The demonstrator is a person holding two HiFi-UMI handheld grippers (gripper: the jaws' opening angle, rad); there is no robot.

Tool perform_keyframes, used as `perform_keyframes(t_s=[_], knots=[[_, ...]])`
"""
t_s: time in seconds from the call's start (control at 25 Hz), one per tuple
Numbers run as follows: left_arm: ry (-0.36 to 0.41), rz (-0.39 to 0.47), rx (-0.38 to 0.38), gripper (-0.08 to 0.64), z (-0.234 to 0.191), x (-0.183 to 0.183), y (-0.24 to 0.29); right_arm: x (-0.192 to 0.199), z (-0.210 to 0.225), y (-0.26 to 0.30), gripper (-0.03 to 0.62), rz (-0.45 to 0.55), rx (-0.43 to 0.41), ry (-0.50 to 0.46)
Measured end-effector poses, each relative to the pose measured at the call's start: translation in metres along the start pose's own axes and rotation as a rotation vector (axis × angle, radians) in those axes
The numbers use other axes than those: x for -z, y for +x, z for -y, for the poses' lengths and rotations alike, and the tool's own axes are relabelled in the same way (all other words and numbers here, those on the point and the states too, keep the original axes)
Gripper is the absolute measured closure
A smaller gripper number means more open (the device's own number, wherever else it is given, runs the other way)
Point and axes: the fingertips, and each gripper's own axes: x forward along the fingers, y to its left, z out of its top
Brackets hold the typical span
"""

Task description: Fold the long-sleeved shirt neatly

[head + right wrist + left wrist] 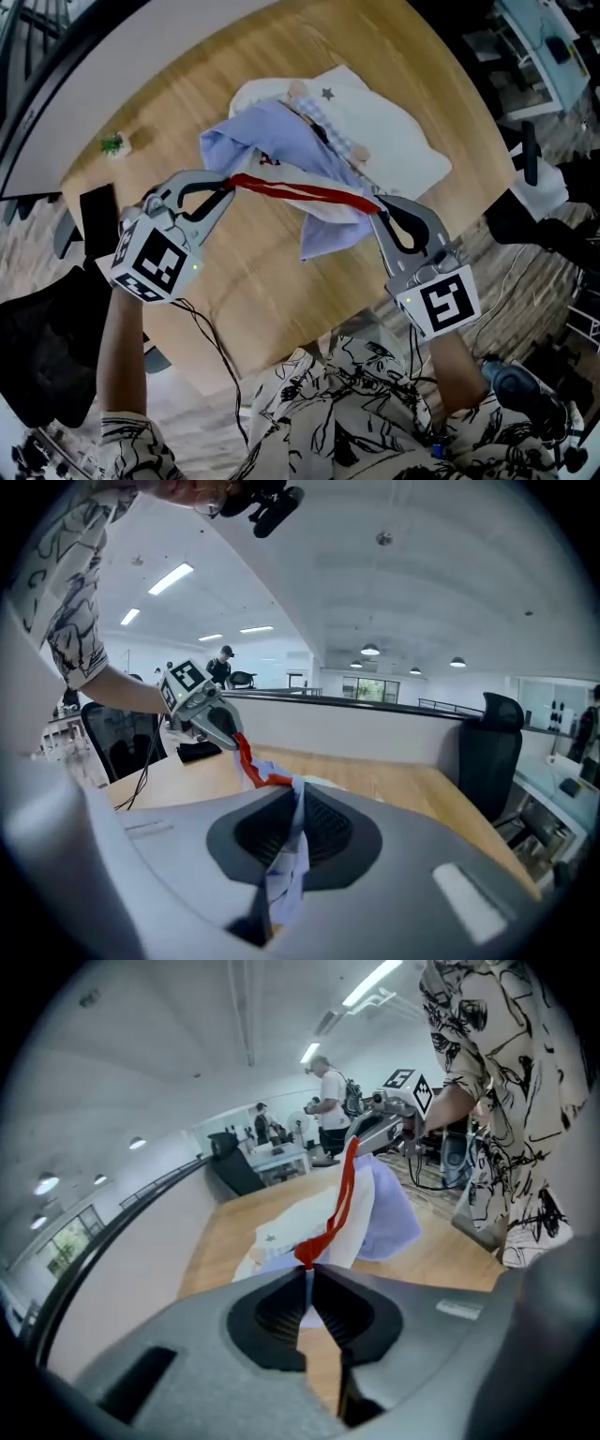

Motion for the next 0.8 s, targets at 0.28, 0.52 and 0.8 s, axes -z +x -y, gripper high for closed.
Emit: perform_keyframes(t_s=[0.28, 0.52, 0.8], knots=[[-0.126, 0.139, -0.261, 0.537, -0.034, -0.051, -0.068, -0.085, 0.017, 0.001, 0.569, 0.064, -0.084, -0.137], [-0.101, 0.201, -0.429, 0.537, -0.066, -0.131, -0.129, -0.171, 0.055, -0.018, 0.569, 0.152, -0.131, -0.231], [-0.066, 0.240, -0.588, 0.537, -0.075, -0.183, -0.217, -0.264, 0.046, -0.048, 0.569, 0.261, -0.172, -0.326]])
